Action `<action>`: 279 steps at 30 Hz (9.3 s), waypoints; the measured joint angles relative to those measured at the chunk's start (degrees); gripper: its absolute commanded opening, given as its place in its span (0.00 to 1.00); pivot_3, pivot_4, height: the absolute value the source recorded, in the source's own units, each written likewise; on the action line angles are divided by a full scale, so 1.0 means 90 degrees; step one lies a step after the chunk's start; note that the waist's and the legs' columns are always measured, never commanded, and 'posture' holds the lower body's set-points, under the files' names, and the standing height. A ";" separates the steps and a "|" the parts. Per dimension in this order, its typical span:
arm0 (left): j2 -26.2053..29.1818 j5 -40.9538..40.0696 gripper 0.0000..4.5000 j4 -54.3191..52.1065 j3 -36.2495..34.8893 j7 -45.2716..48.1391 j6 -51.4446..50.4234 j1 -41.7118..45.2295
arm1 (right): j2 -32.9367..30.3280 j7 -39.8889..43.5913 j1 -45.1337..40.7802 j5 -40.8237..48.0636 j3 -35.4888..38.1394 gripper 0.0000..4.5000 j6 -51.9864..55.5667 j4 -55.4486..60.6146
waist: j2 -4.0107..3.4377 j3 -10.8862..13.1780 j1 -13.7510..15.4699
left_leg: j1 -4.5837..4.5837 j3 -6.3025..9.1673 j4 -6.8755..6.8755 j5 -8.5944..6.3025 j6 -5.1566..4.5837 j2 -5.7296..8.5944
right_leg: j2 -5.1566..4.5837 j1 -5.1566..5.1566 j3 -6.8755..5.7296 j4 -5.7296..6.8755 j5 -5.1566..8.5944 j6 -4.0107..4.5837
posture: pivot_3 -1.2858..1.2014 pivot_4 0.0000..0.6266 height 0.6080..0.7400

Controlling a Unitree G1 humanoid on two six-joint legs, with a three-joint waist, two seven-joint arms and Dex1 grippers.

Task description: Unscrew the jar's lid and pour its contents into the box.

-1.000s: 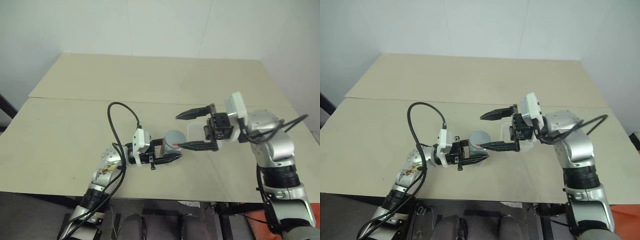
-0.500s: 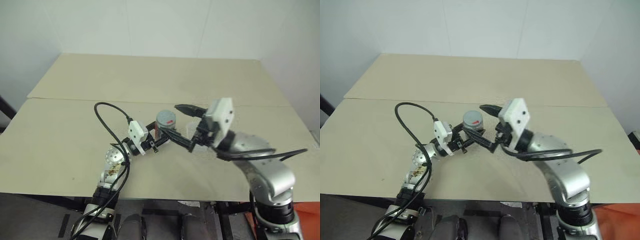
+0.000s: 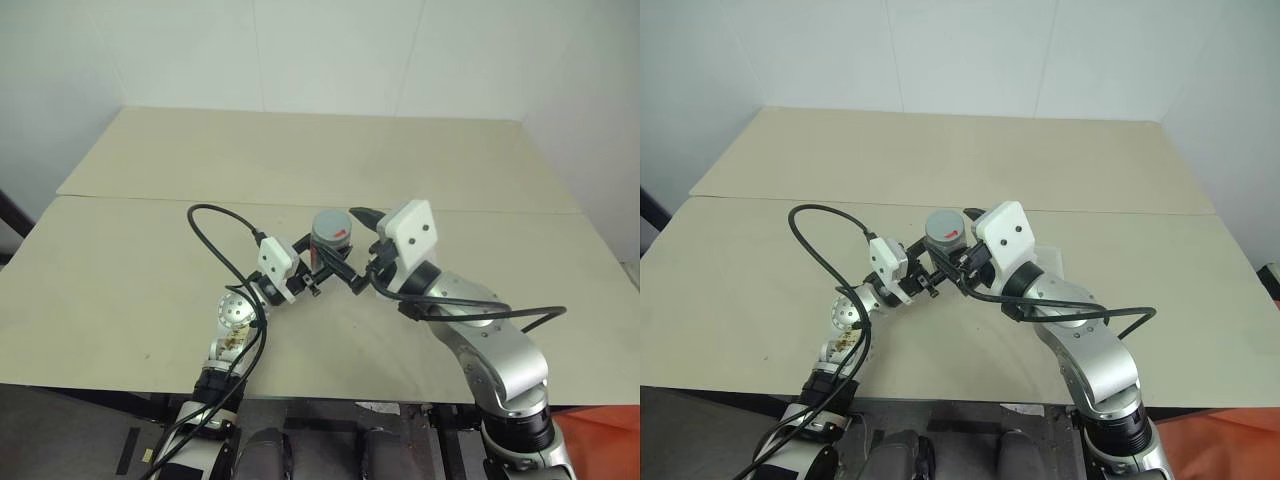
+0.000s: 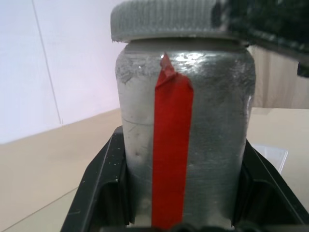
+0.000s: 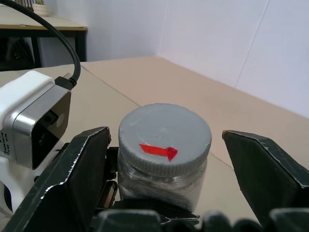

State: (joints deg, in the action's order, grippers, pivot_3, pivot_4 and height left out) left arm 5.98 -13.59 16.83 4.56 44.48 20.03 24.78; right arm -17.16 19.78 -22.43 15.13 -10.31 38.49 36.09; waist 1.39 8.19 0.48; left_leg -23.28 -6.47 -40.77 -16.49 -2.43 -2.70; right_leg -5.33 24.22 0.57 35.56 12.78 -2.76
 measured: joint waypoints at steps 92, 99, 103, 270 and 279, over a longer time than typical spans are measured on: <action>0.0321 -0.0760 0.45 -0.0491 0.0440 0.1781 -0.0928 -0.0297 | -0.1886 0.5378 -0.0970 0.1658 0.1219 0.99 -0.2445 -0.2269 | 0.0000 0.0000 0.0003 | 0.0007 0.0003 -0.0002 0.0000 0.0001 -0.0006 | 0.0000 0.0001 0.0004 0.0013 0.0000 0.0000 | 0.52 0.24 1.00; 0.0233 -0.0748 0.45 -0.0307 0.0436 0.1710 -0.0845 -0.0147 | -0.1204 0.3910 -0.0703 0.1124 0.0630 0.99 -0.2121 -0.1649 | 0.0000 0.0000 0.0009 | 0.0004 0.0002 -0.0003 0.0000 0.0001 -0.0004 | 0.0001 0.0002 0.0003 0.0013 0.0000 0.0000 | 0.52 0.24 1.00; 0.0229 -0.0748 0.45 -0.0290 0.0439 0.1710 -0.0839 -0.0098 | -0.0972 0.3291 -0.0789 0.0795 0.0444 0.99 -0.2050 -0.1788 | 0.0000 0.0000 0.0020 | -0.0001 -0.0002 -0.0003 0.0001 0.0001 -0.0002 | 0.0000 0.0000 0.0002 0.0017 0.0000 0.0000 | 0.52 0.24 1.00; 0.0251 -0.0740 0.45 -0.0028 0.0390 0.2070 -0.0410 -0.0159 | -0.1745 0.3423 -0.0245 0.1943 0.0872 0.99 -0.1306 -0.1479 | 0.0000 0.0000 0.0023 | 0.0001 0.0005 -0.0005 -0.0005 -0.0009 -0.0003 | 0.0000 -0.0005 0.0003 -0.0012 -0.0002 -0.0002 | 0.52 0.24 1.00; 0.0236 -0.0740 0.45 -0.0028 0.0390 0.2020 -0.0408 -0.0159 | -0.1747 0.3623 -0.0243 0.1907 0.0730 0.99 -0.1316 -0.1518 | 0.0000 0.0000 0.0020 | 0.0001 0.0006 -0.0005 -0.0005 -0.0009 -0.0003 | 0.0001 -0.0006 0.0002 -0.0011 -0.0002 -0.0002 | 0.52 0.24 1.00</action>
State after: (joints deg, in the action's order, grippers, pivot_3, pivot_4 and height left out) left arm 8.11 -20.25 16.58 8.06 62.65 16.35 23.35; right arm -32.88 52.39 -24.62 32.30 -3.75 26.65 22.43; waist 1.39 8.19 0.65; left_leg -23.26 -6.41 -40.82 -16.53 -2.51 -2.73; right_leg -5.32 24.17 0.59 35.45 12.76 -2.77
